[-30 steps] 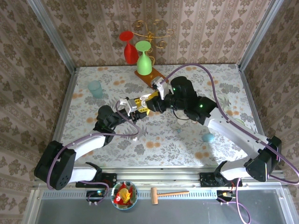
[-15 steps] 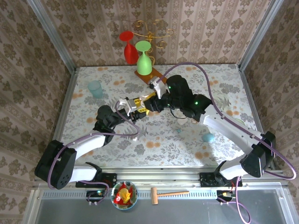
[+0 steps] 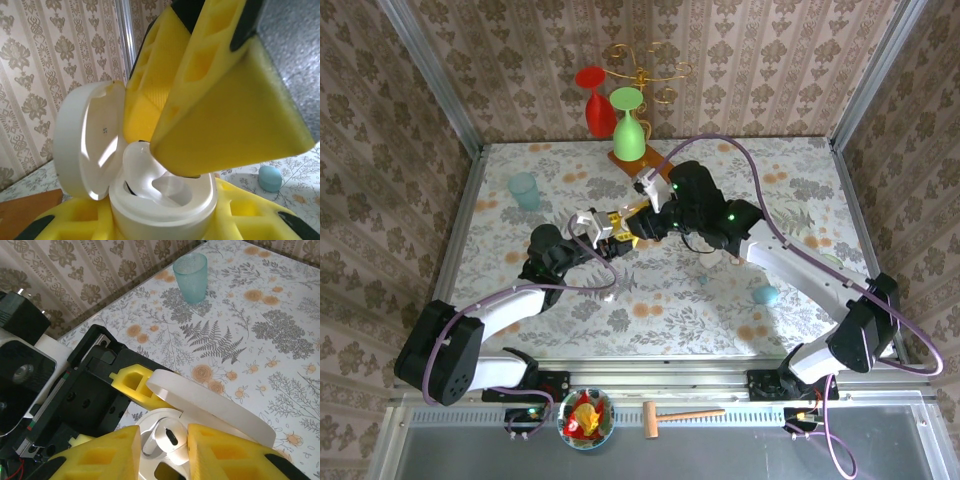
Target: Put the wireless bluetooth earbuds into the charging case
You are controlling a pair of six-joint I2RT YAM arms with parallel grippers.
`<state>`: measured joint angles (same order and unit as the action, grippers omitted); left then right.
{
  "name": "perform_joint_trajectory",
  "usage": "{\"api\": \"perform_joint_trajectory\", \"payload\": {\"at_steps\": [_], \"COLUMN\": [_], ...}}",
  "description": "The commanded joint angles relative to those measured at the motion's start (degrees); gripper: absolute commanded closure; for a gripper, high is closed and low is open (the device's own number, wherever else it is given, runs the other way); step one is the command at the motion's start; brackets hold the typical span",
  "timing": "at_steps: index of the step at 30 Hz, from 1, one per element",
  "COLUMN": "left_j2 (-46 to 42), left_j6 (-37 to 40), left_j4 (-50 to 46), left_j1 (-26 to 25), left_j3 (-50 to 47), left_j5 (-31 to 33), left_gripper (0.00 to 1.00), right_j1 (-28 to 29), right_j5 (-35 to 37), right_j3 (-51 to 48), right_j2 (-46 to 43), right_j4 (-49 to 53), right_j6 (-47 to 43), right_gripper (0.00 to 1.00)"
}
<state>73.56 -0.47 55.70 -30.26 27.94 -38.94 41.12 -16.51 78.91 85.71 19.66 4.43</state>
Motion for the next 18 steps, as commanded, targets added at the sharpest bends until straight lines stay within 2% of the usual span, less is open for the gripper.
{"api": "perform_joint_trajectory", "payload": {"at_steps": [1, 4, 9, 13, 18], "left_j2": [-0.35, -0.43, -0.53, -0.69, -1.05], "left_j6": [-1.49, -2.03, -2.37, -2.8, -2.96], "left_j4": [2.0, 1.27, 0.74, 0.45, -1.13], "left_j1": [-0.15, -0.15, -0.15, -0.15, -0.15], "left_j3": [2.03, 2.2, 2.51, 2.6, 2.89], "left_j5": [-0.14, 0.41, 0.5, 0.53, 0.78], "left_gripper": [0.95, 0.95, 0.95, 0.95, 0.95], "right_j1": [1.1, 1.71, 2.58, 3.26, 3.68], "right_j5": [-0.71, -0.58, 2.11, 5.79, 9.61], "right_j3": [1.85, 1.58, 2.1, 2.2, 1.97], "right_j2": [1.21, 1.13, 1.52, 1.48, 0.67], "right_j4": [2.48, 3.26, 5.75, 7.12, 7.81], "right_j6": [-2.65, -4.68, -7.6, -9.96, -11.03], "right_gripper": [0.71, 0.68, 0.69, 0.75, 0.79]}}
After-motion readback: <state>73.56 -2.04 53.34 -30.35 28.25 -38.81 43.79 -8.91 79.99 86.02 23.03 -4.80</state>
